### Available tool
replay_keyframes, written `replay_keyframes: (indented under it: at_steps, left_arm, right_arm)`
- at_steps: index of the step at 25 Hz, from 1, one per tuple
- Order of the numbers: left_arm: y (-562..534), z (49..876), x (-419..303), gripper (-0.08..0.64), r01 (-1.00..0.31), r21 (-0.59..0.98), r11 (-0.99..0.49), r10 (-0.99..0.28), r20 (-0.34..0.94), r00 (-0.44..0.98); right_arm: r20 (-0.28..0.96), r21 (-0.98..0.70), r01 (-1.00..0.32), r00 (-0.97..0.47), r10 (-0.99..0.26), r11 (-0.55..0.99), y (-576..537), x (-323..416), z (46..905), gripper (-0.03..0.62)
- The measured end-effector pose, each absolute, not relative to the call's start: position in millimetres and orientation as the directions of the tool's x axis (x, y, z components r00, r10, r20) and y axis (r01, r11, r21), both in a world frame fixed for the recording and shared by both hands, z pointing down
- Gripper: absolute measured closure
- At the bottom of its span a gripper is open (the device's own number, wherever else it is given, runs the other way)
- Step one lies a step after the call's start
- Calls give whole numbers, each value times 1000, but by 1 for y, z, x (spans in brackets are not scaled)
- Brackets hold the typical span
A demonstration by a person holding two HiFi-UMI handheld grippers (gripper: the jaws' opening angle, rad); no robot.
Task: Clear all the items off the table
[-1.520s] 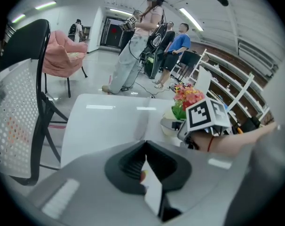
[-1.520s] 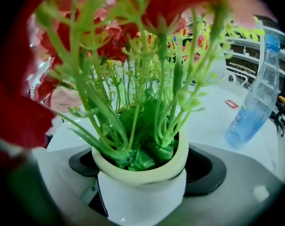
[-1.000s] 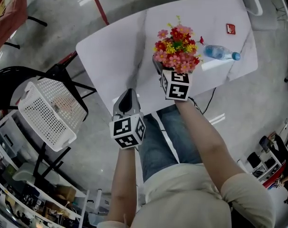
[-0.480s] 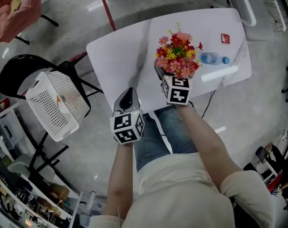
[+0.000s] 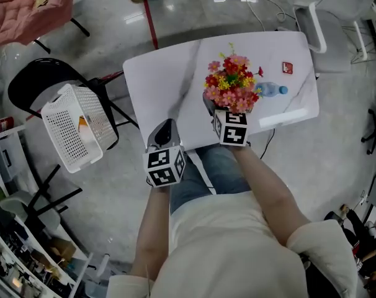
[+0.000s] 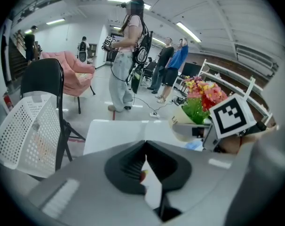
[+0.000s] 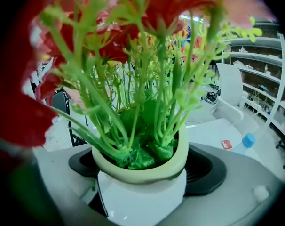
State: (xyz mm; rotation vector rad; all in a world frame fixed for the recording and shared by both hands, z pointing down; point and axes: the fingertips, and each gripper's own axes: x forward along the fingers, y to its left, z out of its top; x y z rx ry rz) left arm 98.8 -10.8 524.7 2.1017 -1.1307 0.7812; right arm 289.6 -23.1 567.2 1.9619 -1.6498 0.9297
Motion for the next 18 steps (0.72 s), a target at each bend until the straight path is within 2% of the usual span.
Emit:
replay_keyframes:
  at_steps: [9,18]
  left_arm:
    - [3,494,91,551,-887,226,-404,-538,726,429]
    - [-5,468,77,551,-901,219,-374,-590,694,413]
  right_arm:
    - [696,-104,-988,12,-717,-118,-16,278,524,66]
    - [680,-89,-995,-100,-726,53,-21,240,497,66]
